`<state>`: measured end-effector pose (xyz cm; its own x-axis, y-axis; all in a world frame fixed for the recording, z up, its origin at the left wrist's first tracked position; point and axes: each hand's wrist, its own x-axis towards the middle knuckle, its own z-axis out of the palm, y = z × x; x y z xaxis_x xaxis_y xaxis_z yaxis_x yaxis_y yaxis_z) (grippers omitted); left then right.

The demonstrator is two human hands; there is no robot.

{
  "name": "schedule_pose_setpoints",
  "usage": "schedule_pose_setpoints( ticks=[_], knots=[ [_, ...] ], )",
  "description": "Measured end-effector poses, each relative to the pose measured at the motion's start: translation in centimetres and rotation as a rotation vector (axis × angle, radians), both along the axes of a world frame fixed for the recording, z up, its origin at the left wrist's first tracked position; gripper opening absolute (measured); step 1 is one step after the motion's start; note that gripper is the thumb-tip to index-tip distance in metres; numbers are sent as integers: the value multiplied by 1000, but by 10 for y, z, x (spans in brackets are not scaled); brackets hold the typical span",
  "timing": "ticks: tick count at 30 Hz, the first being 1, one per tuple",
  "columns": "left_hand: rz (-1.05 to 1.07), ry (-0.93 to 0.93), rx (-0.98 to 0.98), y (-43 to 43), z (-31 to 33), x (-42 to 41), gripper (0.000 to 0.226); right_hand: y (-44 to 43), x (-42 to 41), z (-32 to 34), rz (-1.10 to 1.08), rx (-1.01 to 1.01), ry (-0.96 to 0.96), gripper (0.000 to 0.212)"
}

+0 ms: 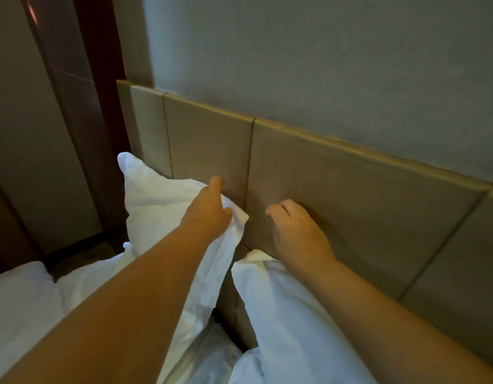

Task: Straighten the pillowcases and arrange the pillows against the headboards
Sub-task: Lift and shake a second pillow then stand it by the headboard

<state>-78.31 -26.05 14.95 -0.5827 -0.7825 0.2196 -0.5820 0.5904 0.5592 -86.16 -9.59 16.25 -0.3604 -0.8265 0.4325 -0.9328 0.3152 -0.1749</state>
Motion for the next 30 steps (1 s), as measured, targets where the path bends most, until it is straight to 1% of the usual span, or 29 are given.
schedule_pose_setpoints(
  ticks=[1, 2, 4, 5, 8, 9, 11, 14, 16, 17, 19, 20, 21, 22, 23, 25, 26, 28, 30],
  knots=[
    [-1, -84, 31, 10, 3, 4, 44, 10, 1, 1, -37, 23, -35, 18],
    [2, -196, 85, 22, 6, 8, 41, 23, 3, 1, -75, 67, -31, 12],
    [-14, -372, 111, 45, 8, 13, 43, 48, 5, 2, -212, 214, -77, 19],
    [-40, -403, 76, 54, 4, 15, 42, 57, 6, 1, -254, 267, -76, 22],
    [-132, -473, -44, 80, -6, 18, 31, 77, 12, -3, -311, 398, -96, 14],
    [-158, -510, -74, 87, -8, 19, 28, 81, 14, -5, -333, 449, -114, 15],
    [-186, -581, -87, 97, -16, 19, 31, 87, 11, -14, -376, 511, -152, 22],
    [-258, -662, -89, 104, -25, 11, 43, 91, 12, -25, -416, 567, -190, 32],
    [-297, -613, -62, 108, -27, 3, 49, 93, 12, -33, -416, 570, -249, 40],
    [-327, -593, -55, 110, -29, -3, 48, 94, 12, -37, -410, 579, -272, 44],
    [-449, -684, -96, 116, -35, -15, 41, 95, 9, -46, -382, 627, -273, 53],
    [-510, -793, -181, 119, -37, -20, 37, 96, 8, -50, -363, 668, -249, 59],
    [-560, -844, -253, 120, -41, -24, 37, 97, 6, -53, -352, 700, -243, 64],
    [-592, -829, -270, 122, -49, -29, 43, 99, 6, -56, -353, 718, -262, 65],
    [-604, -836, -217, 124, -50, -34, 46, 99, 6, -57, -356, 720, -301, 63],
    [-742, -963, -348, 129, -51, -33, 40, 101, 4, -58, -355, 641, -415, 46],
    [-729, -999, -358, 132, -52, -33, 37, 102, 2, -57, -367, 592, -447, 37],
    [-655, -1059, -265, 134, -55, -32, 37, 107, 2, -54, -381, 558, -455, 29],
    [-575, -950, -188, 136, -51, -32, 39, 110, 0, -49, -376, 584, -433, 25]
  ],
)
